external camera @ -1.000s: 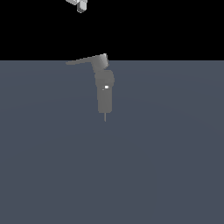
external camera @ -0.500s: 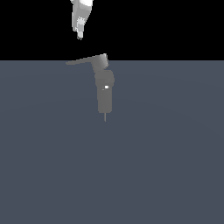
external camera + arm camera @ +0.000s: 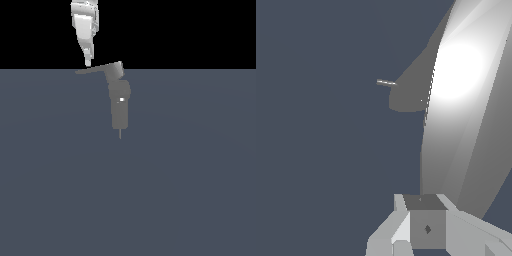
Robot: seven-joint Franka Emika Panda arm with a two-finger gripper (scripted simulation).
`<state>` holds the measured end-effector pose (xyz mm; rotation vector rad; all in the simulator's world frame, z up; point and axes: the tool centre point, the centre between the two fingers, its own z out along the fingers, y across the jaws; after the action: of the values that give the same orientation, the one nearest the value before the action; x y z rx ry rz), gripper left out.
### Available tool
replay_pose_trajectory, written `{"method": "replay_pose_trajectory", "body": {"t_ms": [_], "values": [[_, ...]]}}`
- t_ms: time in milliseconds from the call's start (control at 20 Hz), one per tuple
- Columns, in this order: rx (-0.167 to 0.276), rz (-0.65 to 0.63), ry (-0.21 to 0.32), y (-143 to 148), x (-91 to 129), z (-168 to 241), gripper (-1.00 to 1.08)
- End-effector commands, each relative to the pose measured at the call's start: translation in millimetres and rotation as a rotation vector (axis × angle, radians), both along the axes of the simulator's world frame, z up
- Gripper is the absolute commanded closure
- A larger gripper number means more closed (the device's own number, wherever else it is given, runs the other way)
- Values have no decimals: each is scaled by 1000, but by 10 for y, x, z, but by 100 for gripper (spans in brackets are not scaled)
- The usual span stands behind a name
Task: Turn on the faucet by rotating a designated handle.
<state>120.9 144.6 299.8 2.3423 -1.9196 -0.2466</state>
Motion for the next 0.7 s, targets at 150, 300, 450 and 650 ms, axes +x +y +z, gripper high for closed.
{"method": "replay_pose_trajectory", "body": {"t_ms": [150, 300, 450, 650], "values": [[-38, -65, 4, 113, 100, -240, 108], [-50, -84, 6, 151, 126, -320, 108], [-56, -94, 6, 172, 140, -363, 108], [-57, -96, 6, 177, 142, -372, 108]]}}
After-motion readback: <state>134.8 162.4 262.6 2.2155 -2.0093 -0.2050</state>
